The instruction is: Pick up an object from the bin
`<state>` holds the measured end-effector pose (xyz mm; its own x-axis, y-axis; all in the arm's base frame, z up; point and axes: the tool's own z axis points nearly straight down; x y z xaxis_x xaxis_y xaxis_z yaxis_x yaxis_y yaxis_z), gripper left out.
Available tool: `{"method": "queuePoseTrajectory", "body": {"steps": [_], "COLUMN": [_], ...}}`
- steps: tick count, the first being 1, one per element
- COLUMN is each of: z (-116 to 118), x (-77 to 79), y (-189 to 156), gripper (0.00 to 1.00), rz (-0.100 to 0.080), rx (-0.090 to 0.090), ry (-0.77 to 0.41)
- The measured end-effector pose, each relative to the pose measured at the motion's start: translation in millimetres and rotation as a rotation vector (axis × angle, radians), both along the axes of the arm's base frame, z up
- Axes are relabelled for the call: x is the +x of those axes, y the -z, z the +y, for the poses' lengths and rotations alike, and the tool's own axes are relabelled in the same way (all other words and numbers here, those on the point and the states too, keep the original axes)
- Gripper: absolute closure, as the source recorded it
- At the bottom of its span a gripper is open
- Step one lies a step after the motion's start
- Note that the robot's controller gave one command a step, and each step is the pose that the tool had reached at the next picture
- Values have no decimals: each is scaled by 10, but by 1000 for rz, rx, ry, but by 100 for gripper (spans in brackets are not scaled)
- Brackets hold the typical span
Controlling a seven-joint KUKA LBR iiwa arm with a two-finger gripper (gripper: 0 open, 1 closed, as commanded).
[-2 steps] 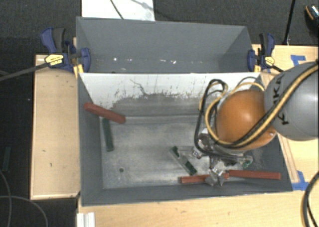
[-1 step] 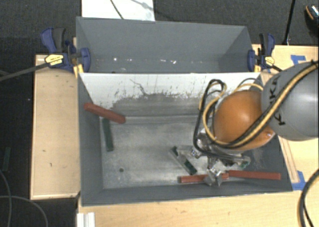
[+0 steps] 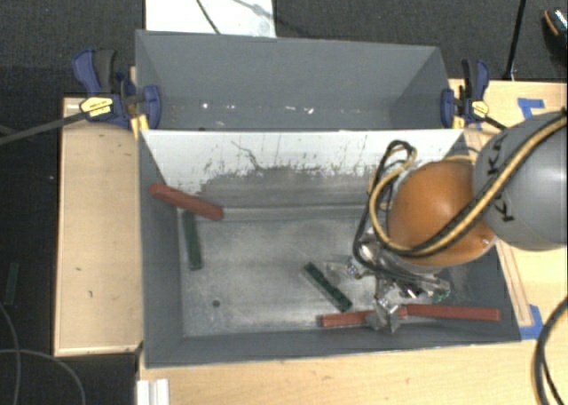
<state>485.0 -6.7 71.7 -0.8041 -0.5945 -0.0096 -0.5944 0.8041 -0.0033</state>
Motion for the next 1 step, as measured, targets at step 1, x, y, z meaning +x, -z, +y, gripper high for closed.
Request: {"method": "queuePoseTrajectory", "body": {"steps": [1], "z": [110], "x": [7], "y": [-180], "gripper": [0], "rz": [5], "rx": [-1], "ry": [22]}}
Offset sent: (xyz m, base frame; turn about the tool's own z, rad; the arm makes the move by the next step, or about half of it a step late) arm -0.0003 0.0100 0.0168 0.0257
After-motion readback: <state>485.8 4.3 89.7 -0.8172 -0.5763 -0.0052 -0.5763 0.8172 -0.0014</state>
